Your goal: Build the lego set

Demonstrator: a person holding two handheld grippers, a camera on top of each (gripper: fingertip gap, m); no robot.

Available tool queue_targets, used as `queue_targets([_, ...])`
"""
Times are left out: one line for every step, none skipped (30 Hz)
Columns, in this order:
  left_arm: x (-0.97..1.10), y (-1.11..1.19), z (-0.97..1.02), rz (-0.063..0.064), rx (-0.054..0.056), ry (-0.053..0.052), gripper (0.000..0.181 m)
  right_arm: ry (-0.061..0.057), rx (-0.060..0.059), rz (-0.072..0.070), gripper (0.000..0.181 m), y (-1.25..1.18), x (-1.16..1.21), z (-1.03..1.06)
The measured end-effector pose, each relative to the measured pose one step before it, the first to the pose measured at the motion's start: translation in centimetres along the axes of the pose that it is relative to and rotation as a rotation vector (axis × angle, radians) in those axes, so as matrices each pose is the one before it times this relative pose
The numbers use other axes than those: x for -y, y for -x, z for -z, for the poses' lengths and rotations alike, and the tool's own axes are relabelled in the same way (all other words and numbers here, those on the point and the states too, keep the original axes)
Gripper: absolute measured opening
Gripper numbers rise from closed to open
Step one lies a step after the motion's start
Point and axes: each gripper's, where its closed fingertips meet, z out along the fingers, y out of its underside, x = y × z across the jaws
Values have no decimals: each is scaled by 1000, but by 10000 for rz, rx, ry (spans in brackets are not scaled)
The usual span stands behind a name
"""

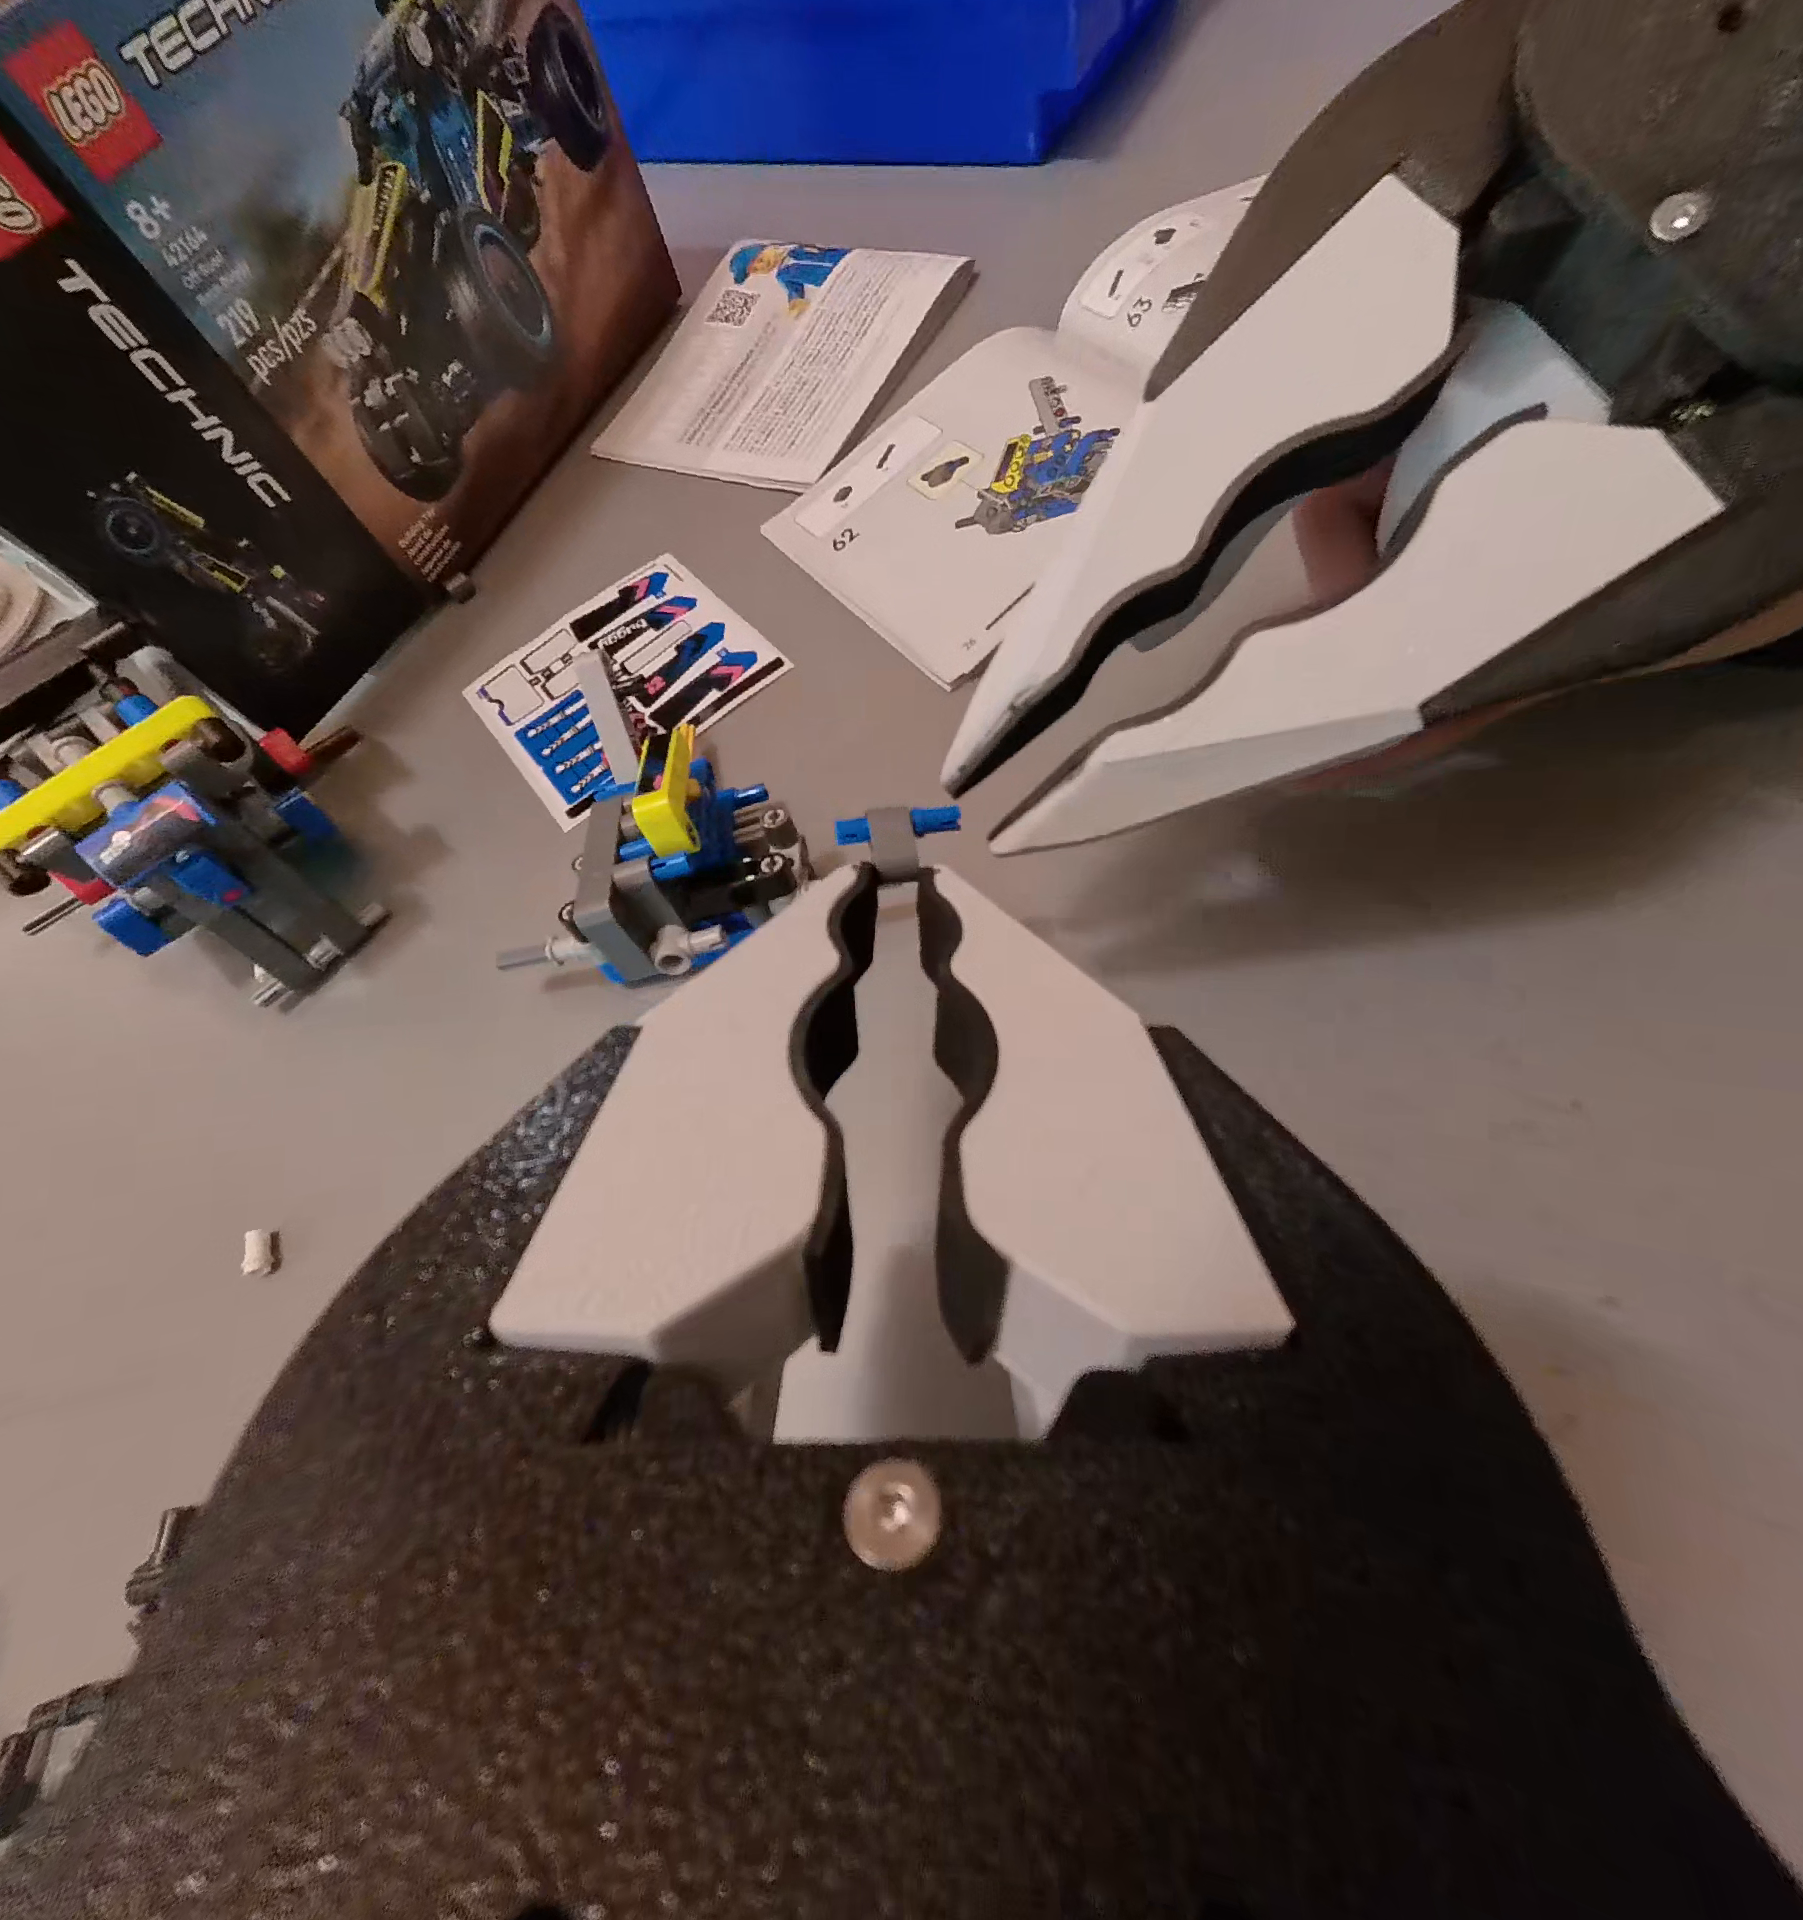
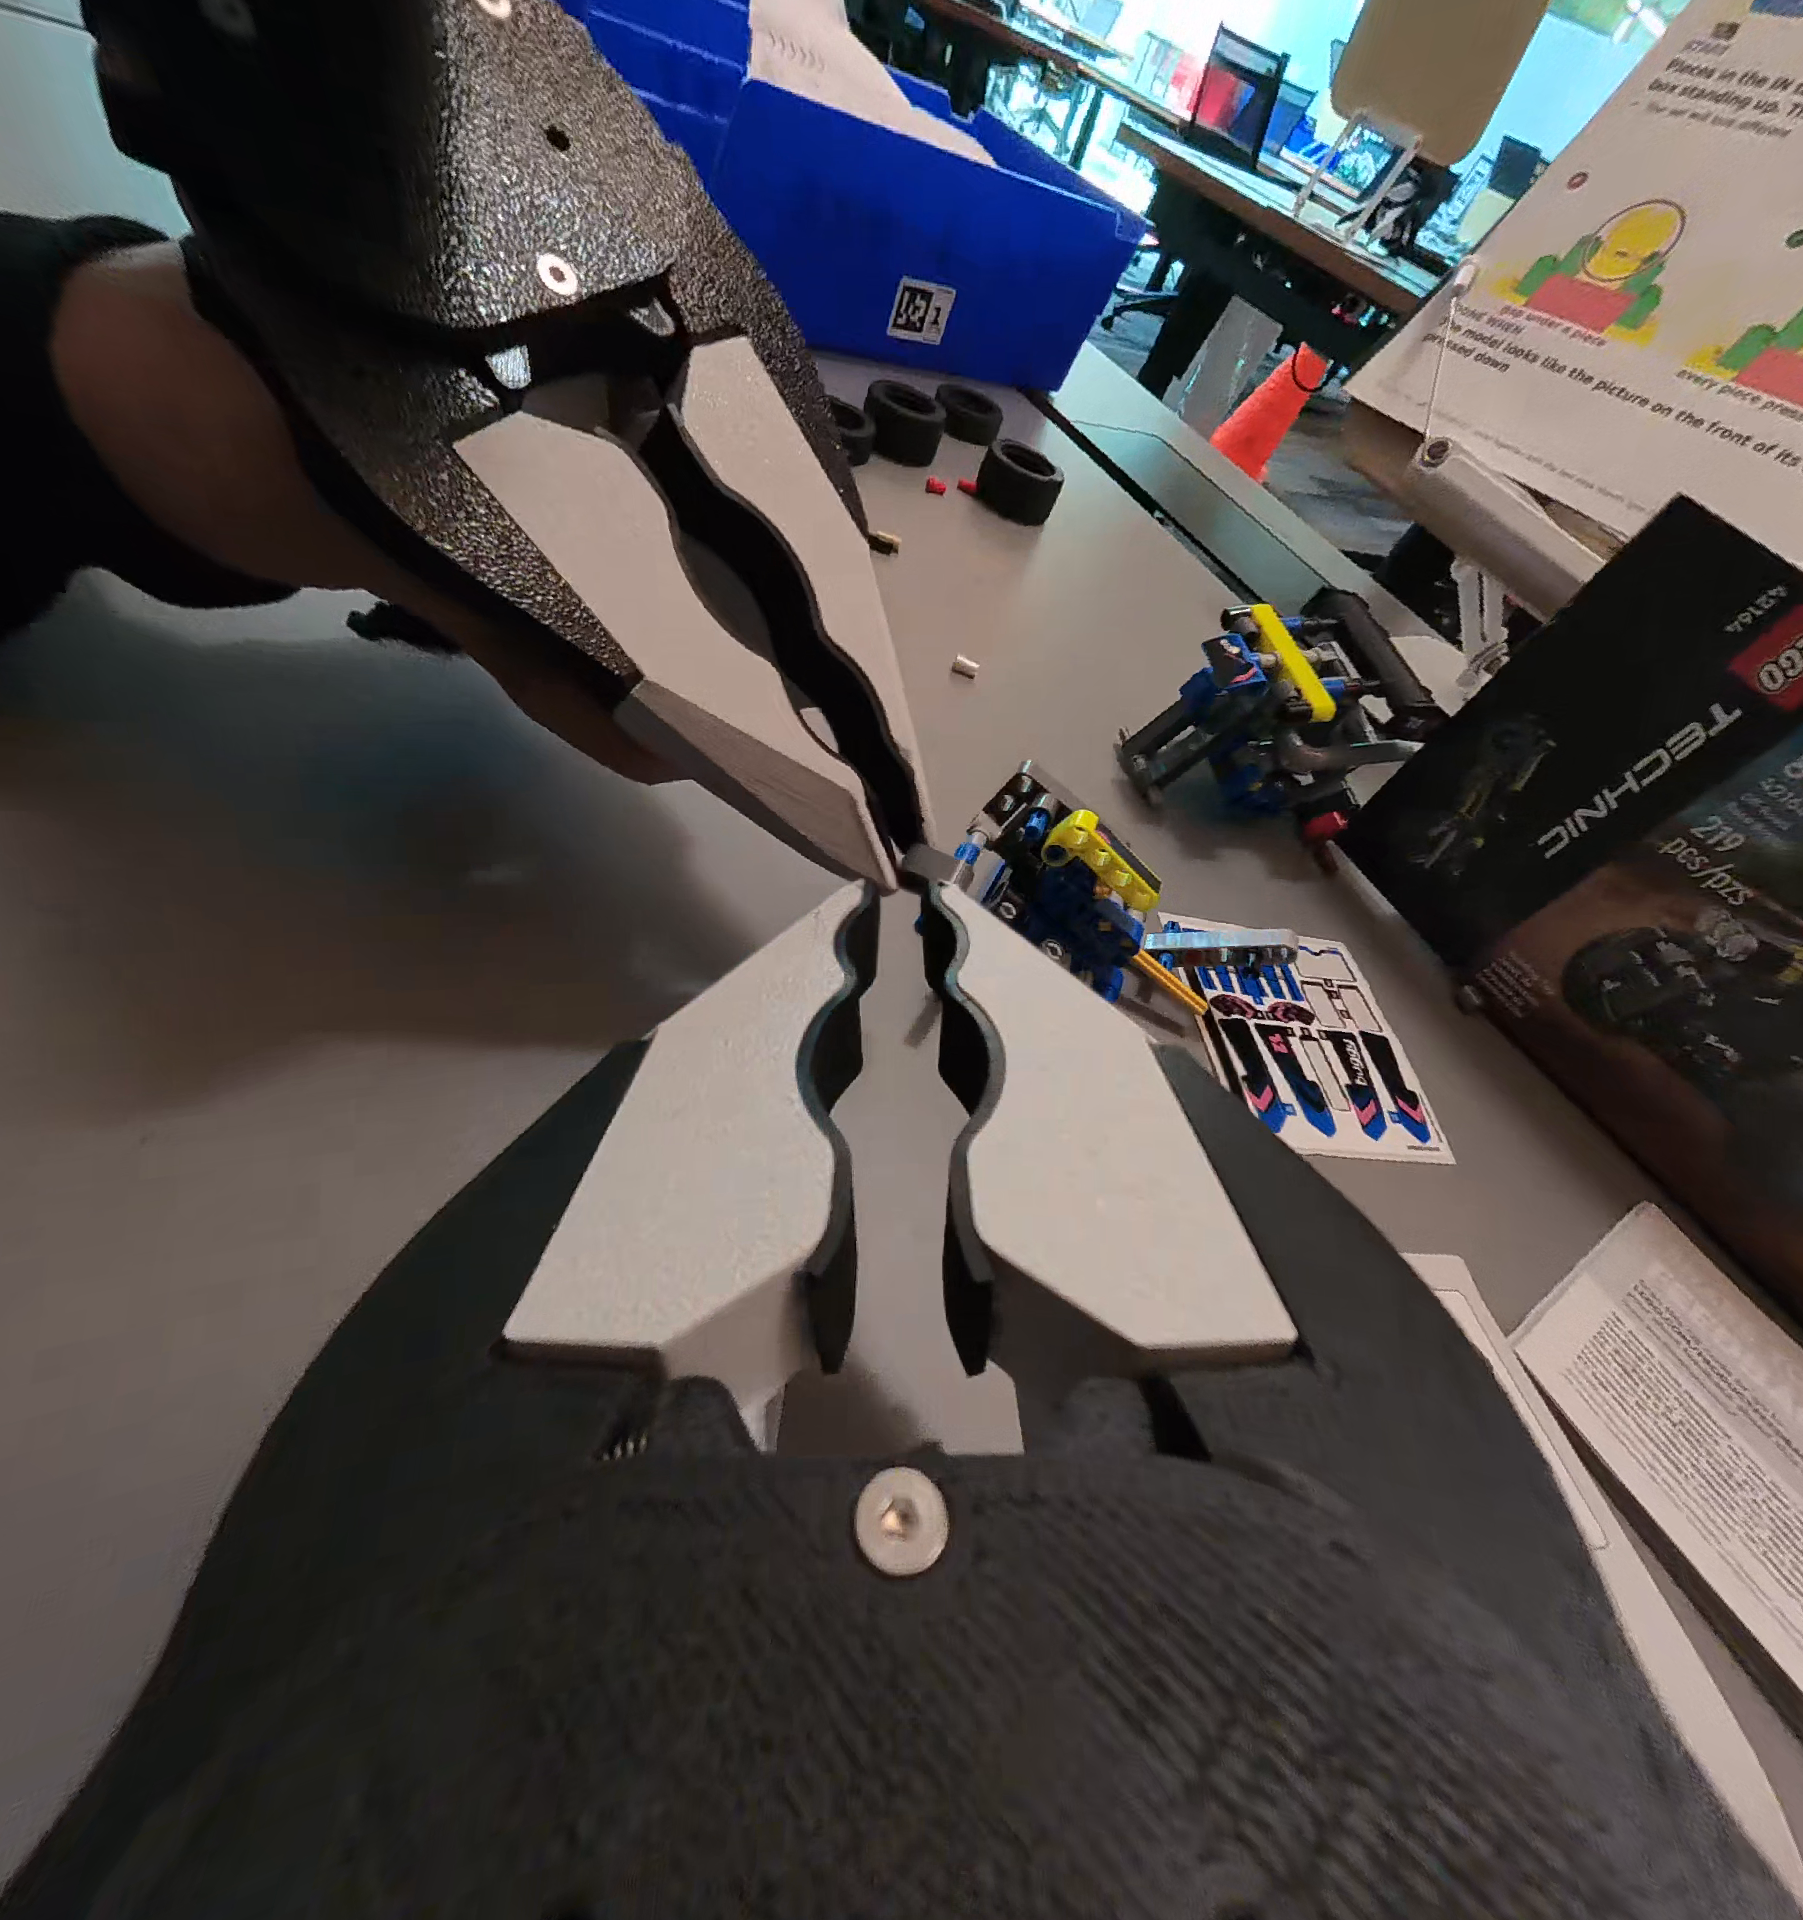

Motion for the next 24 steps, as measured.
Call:
queue_targets([-110,1,-53,-5,2,62,5,29,-41,12,7,-19,27,-162])
queue_targets([-94,39,-25,-20,21,53,5,-8,-1,-14,8,35,91,-144])
queue_targets([-26,53,16,-7,32,4,5,24,59,-25,8,127,30,-140])
queue_targets([51,47,61,15,19,-36,5,132,19,10,9,73,-164,-166])
queue_targets([55,29,71,16,1,-37,5,168,-36,55,9,14,-250,-166])
queue_targets([-58,62,35,-15,18,33,5,186,-79,22,11,-49,-262,-168])
queue_targets([-129,73,14,-30,26,47,5,102,-70,17,11,-44,-104,-132])
queue_targets([-86,78,8,6,25,25,5,44,-65,4,10,-22,-13,-108])
queue_targets([-69,65,29,24,18,16,5,116,-105,-9,8,-89,-111,-133])
queue_targets([-65,70,20,15,14,30,5,157,-84,38,6,-55,-190,-175])
queue_targets([-55,85,33,0,29,14,5,132,-55,59,4,-6,-154,-138])
queue_targets([16,115,49,11,44,-37,5,120,-91,42,4,-77,-147,-93])
queue_targets([77,77,71,37,17,-69,5,147,-72,80,4,-62,-202,-93])
queue_targets([139,0,65,49,-30,-101,5,135,-18,88,5,-4,-220,-106])
queue_targets([214,-67,33,44,-60,-150,5,91,24,39,4,28,-165,-79])
queue_targets([155,-10,26,28,0,-113,5,-2,38,3,3,18,2,-27])
queue_targets([22,-7,7,1,-3,-25,5,-104,29,-8,1,-15,153,49])
queue_targets([-2,-27,-22,9,-20,2,5,-105,-57,8,0,-147,140,102])
queue_targets([12,6,-22,20,2,-26,4,-60,-48,27,0,-119,58,80])
queue_targets([-17,44,-37,-3,34,-8,5,1,20,15,0,21,-23,0])
queue_targets([-24,-7,-39,-35,3,-5,5,26,114,17,0,189,-37,-65])
queue_targets([31,-77,-30,-12,-39,-31,5,18,95,20,0,221,1,-71])
queue_targets([48,-18,-19,7,-4,-36,5,-22,66,44,0,203,88,-30])
queue_targets([5,2,-9,-18,14,-7,5,3,-16,74,0,63,49,-5])
